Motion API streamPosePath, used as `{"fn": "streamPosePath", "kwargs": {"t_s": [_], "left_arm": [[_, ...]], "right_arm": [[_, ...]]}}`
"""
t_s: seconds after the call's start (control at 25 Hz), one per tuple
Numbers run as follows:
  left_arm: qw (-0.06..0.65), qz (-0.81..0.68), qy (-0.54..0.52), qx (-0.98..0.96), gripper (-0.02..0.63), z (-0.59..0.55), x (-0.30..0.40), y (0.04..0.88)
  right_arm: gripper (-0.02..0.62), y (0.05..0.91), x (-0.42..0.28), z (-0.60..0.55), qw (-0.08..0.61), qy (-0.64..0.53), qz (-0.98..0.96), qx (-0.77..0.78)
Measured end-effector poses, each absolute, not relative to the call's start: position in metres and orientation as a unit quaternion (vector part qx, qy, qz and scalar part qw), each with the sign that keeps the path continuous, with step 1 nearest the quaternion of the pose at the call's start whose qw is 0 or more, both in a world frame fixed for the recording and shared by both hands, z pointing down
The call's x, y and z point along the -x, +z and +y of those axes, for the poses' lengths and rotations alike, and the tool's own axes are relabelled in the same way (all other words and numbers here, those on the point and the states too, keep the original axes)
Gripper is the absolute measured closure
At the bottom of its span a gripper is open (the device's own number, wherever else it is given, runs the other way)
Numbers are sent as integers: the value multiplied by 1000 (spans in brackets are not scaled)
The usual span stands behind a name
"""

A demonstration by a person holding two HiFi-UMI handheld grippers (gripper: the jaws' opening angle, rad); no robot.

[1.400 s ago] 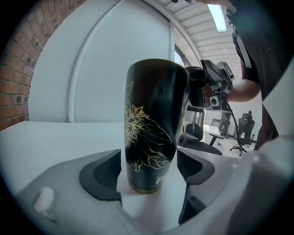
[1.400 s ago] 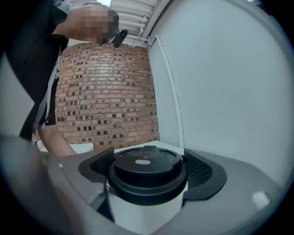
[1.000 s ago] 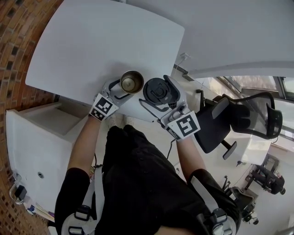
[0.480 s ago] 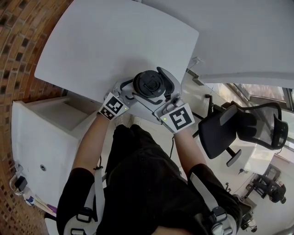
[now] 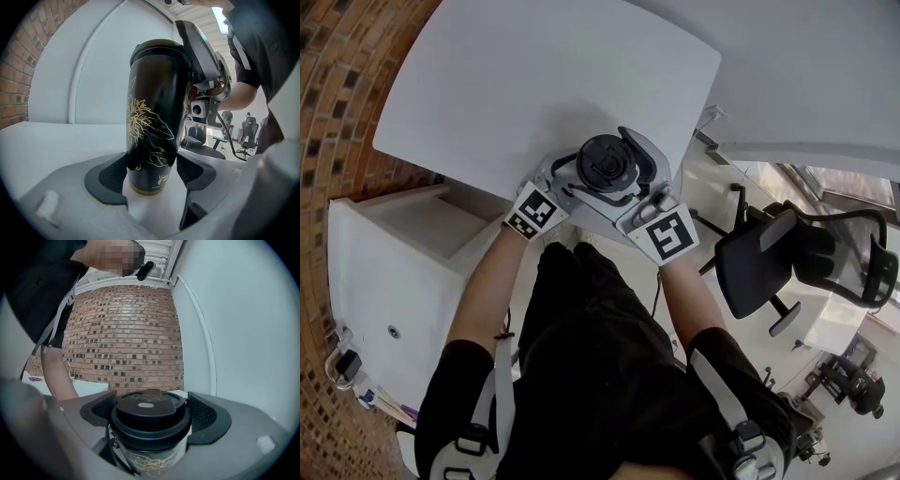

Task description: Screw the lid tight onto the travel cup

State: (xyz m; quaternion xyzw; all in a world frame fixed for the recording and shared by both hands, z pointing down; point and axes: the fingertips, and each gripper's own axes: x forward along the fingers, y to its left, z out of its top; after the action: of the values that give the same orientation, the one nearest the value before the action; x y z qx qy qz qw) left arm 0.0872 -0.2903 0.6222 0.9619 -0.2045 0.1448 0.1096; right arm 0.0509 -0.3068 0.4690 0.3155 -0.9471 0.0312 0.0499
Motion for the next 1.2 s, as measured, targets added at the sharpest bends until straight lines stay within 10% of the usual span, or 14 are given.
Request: {"fn": "streamPosePath", "kwargs": {"t_s": [1.2], "left_arm": [[110,-207,146,-961,273,-292,-88,623]], "right_arm": [[114,473,-45,-297,86,11,-984,-157]]}}
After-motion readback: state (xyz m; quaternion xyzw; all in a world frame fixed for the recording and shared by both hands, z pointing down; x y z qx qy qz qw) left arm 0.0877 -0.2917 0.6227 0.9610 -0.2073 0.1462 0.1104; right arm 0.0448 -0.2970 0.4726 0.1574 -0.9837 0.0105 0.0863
